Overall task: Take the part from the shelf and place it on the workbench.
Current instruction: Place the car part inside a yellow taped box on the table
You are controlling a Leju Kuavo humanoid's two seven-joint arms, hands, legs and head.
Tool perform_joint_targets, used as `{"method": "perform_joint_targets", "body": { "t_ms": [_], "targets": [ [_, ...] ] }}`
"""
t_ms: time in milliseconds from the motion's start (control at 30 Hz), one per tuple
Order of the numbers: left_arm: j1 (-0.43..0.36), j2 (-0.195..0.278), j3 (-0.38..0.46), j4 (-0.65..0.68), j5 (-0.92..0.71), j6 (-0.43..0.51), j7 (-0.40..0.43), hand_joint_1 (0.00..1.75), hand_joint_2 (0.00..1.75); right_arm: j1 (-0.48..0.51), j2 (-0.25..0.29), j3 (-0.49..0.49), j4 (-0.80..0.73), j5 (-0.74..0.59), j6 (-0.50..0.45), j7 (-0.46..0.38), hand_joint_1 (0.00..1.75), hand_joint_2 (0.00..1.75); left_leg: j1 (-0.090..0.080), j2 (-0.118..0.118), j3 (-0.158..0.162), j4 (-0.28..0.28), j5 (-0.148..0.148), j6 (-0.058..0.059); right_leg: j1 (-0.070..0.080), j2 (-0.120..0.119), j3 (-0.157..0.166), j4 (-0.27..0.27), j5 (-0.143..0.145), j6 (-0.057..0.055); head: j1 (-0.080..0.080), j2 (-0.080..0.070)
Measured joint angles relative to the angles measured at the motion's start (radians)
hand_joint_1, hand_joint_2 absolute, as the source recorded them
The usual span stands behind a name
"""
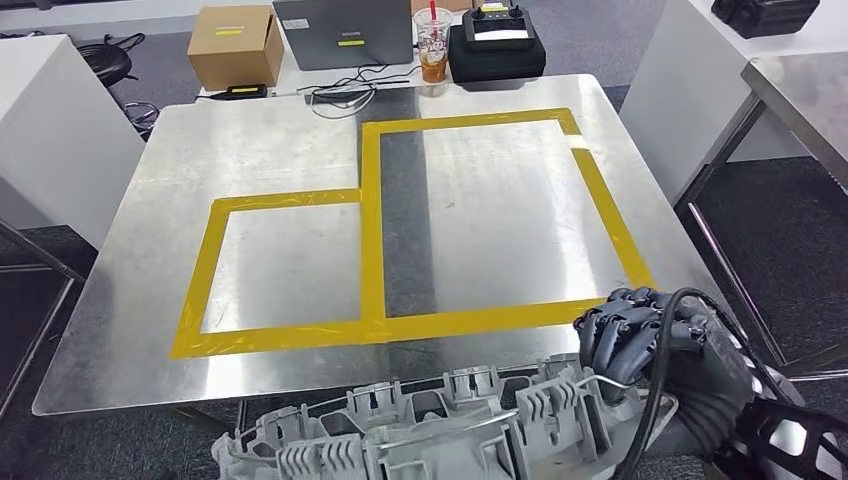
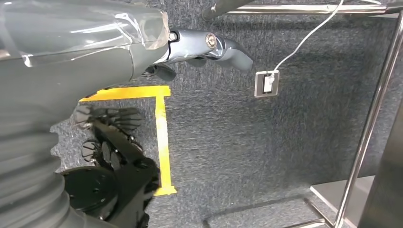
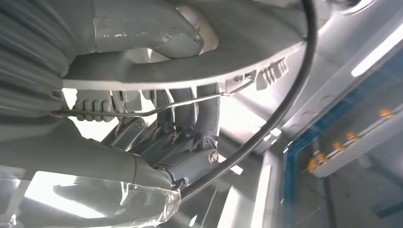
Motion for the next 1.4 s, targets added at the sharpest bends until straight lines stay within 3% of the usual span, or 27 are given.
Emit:
{"method": "perform_joint_targets", "body": {
  "t_ms": [67,133,200,267,333,367,400,433,500,567,667,733,833,867,900,933,967,1033,1100,1233,1267,1333,1400],
  "targets": [
    [0.000,0.001,0.002,0.000,0.008,0.000,0.004,0.00,1.75,0.001,-0.017,-0.015,0.014,0.032,-0.020,-0.019,1.75,1.75,-0.007,0.002,0.042,-0.095,0.031,0.013,0.002,0.000,0.004,-0.002,-0.003,0.007,0.000,0.000],
    [0.002,0.003,0.004,-0.001,0.017,0.001,0.008,0.00,1.75,0.002,-0.033,-0.030,0.029,0.056,-0.036,-0.028,1.75,1.75,-0.014,0.002,0.048,-0.111,0.029,0.026,0.002,-0.001,0.005,-0.005,-0.005,0.018,0.000,0.000],
    [0.005,0.004,0.006,-0.002,0.029,0.001,0.015,0.00,1.75,0.005,-0.048,-0.047,0.041,0.080,-0.056,-0.032,1.75,1.75,-0.010,0.002,0.063,-0.128,0.046,0.040,0.002,-0.001,0.002,0.006,-0.014,0.026,0.001,0.000],
    [0.006,0.003,0.007,-0.003,0.041,0.000,0.023,0.00,1.75,0.009,-0.063,-0.069,0.052,0.100,-0.070,-0.036,1.75,1.75,-0.006,0.002,0.078,-0.143,0.056,0.049,0.002,-0.002,-0.033,0.081,-0.051,0.024,0.003,0.000],
    [0.006,0.002,0.007,-0.003,0.053,0.000,0.031,0.00,1.75,0.017,-0.072,-0.088,0.065,0.126,-0.084,-0.040,1.75,1.75,-0.009,0.001,0.079,-0.144,0.056,0.054,0.002,-0.002,-0.101,0.215,-0.104,0.020,0.005,0.000],
    [0.007,0.002,0.007,-0.003,0.059,-0.001,0.036,0.00,1.75,0.025,-0.074,-0.097,0.070,0.146,-0.094,-0.042,1.75,1.75,-0.011,0.000,0.079,-0.143,0.054,0.055,0.001,-0.002,-0.130,0.267,-0.119,0.023,0.004,0.000],
    [0.007,0.001,0.007,-0.003,0.065,-0.002,0.040,0.00,1.75,0.033,-0.075,-0.106,0.074,0.169,-0.107,-0.043,1.75,1.75,-0.012,-0.002,0.080,-0.142,0.053,0.055,0.000,-0.002,-0.142,0.283,-0.119,0.029,0.004,0.000],
    [0.008,0.001,0.007,-0.003,0.069,-0.004,0.043,0.00,1.75,0.040,-0.078,-0.116,0.078,0.193,-0.120,-0.044,1.75,1.75,-0.012,-0.004,0.080,-0.140,0.050,0.054,-0.001,-0.002,-0.133,0.258,-0.102,0.038,0.004,0.000],
    [0.011,0.000,0.007,-0.003,0.073,-0.009,0.045,0.00,1.75,0.049,-0.083,-0.137,0.084,0.257,-0.162,-0.048,1.75,1.75,-0.013,-0.007,0.080,-0.129,0.041,0.048,-0.004,-0.003,-0.071,0.120,-0.045,0.052,0.005,0.000],
    [0.014,0.001,0.007,-0.005,0.070,-0.018,0.044,0.00,1.75,0.059,-0.085,-0.158,0.087,0.359,-0.230,-0.054,1.75,1.75,-0.018,-0.010,0.076,-0.114,0.029,0.038,-0.004,-0.004,-0.021,0.021,-0.010,0.047,0.004,0.000],
    [0.024,0.001,0.007,-0.011,0.064,-0.032,0.035,0.00,1.75,0.083,-0.086,-0.191,0.087,0.560,-0.344,-0.069,1.75,1.75,-0.020,-0.011,0.073,-0.107,0.020,0.027,-0.003,-0.003,-0.012,0.009,-0.006,0.027,0.004,0.000],
    [0.029,0.001,0.007,-0.015,0.059,-0.038,0.030,0.00,1.75,0.091,-0.088,-0.209,0.085,0.682,-0.407,-0.073,1.75,1.75,-0.016,-0.009,0.061,-0.077,-0.003,0.017,-0.008,-0.003,-0.007,0.007,-0.007,0.018,0.001,0.000],
    [0.031,0.003,0.007,-0.019,0.056,-0.042,0.029,0.00,1.75,0.101,-0.095,-0.228,0.083,0.757,-0.442,-0.068,1.75,1.75,-0.005,-0.005,-0.023,0.098,-0.090,-0.002,-0.010,-0.004,-0.004,0.006,-0.010,0.010,-0.003,0.000],
    [0.032,0.004,0.007,-0.020,0.055,-0.042,0.029,0.00,1.75,0.104,-0.097,-0.232,0.084,0.762,-0.445,-0.067,1.75,1.75,-0.001,-0.004,-0.053,0.156,-0.109,-0.005,-0.009,-0.004,-0.004,0.007,-0.011,0.009,-0.003,0.000],
    [0.034,0.004,0.007,-0.020,0.055,-0.043,0.029,0.00,1.75,0.106,-0.098,-0.235,0.084,0.764,-0.447,-0.066,1.75,1.75,0.001,-0.003,-0.069,0.183,-0.109,-0.007,-0.009,-0.003,-0.003,0.007,-0.012,0.009,-0.003,0.000],
    [0.035,0.004,0.007,-0.020,0.055,-0.043,0.029,0.00,1.75,0.106,-0.098,-0.237,0.084,0.765,-0.449,-0.066,1.75,1.75,0.003,-0.002,-0.065,0.169,-0.089,-0.006,-0.009,-0.002,0.000,0.007,-0.013,0.009,-0.003,0.000],
    [0.036,0.004,0.008,-0.020,0.054,-0.043,0.029,0.00,1.75,0.106,-0.098,-0.238,0.084,0.767,-0.450,-0.066,1.75,1.75,0.004,-0.001,-0.043,0.119,-0.054,-0.004,-0.008,0.000,0.004,0.007,-0.015,0.009,-0.003,0.000],
    [0.035,0.006,0.007,-0.022,0.054,-0.043,0.029,0.00,1.75,0.106,-0.102,-0.239,0.084,0.813,-0.460,-0.053,1.75,1.75,0.000,-0.001,0.023,-0.024,0.011,0.008,-0.006,0.001,0.009,0.006,-0.018,0.013,-0.003,0.000],
    [0.034,0.007,0.007,-0.024,0.054,-0.042,0.030,0.00,1.75,0.102,-0.120,-0.230,0.089,0.935,-0.488,-0.021,1.75,1.75,-0.007,0.000,0.057,-0.098,0.027,0.018,-0.005,0.001,0.009,0.005,-0.020,0.020,-0.003,0.000],
    [0.033,0.005,0.007,-0.025,0.048,-0.043,0.031,0.00,1.75,0.100,-0.184,-0.185,0.154,1.173,-0.527,0.041,1.75,1.75,-0.009,-0.002,0.076,-0.125,0.035,0.039,-0.006,-0.002,0.005,0.015,-0.029,0.039,-0.001,0.000],
    [0.033,0.004,0.007,-0.026,0.045,-0.044,0.031,0.00,1.75,0.100,-0.202,-0.171,0.177,1.196,-0.529,0.047,1.75,1.75,-0.007,-0.002,0.082,-0.133,0.040,0.045,-0.005,-0.003,-0.013,0.051,-0.047,0.038,0.000,0.000],
    [0.033,0.003,0.007,-0.026,0.040,-0.047,0.032,0.00,1.75,0.099,-0.230,-0.141,0.227,1.219,-0.530,0.052,1.75,1.75,-0.007,-0.002,0.082,-0.137,0.044,0.051,-0.005,-0.003,-0.078,0.180,-0.101,0.032,0.001,0.000],
    [0.031,0.002,0.007,-0.026,0.034,-0.049,0.032,0.00,1.75,0.096,-0.253,-0.105,0.288,1.229,-0.521,0.053,1.75,1.75,-0.009,-0.002,0.082,-0.137,0.044,0.052,-0.006,-0.003,-0.133,0.284,-0.130,0.037,0.001,0.000]
  ]
}}
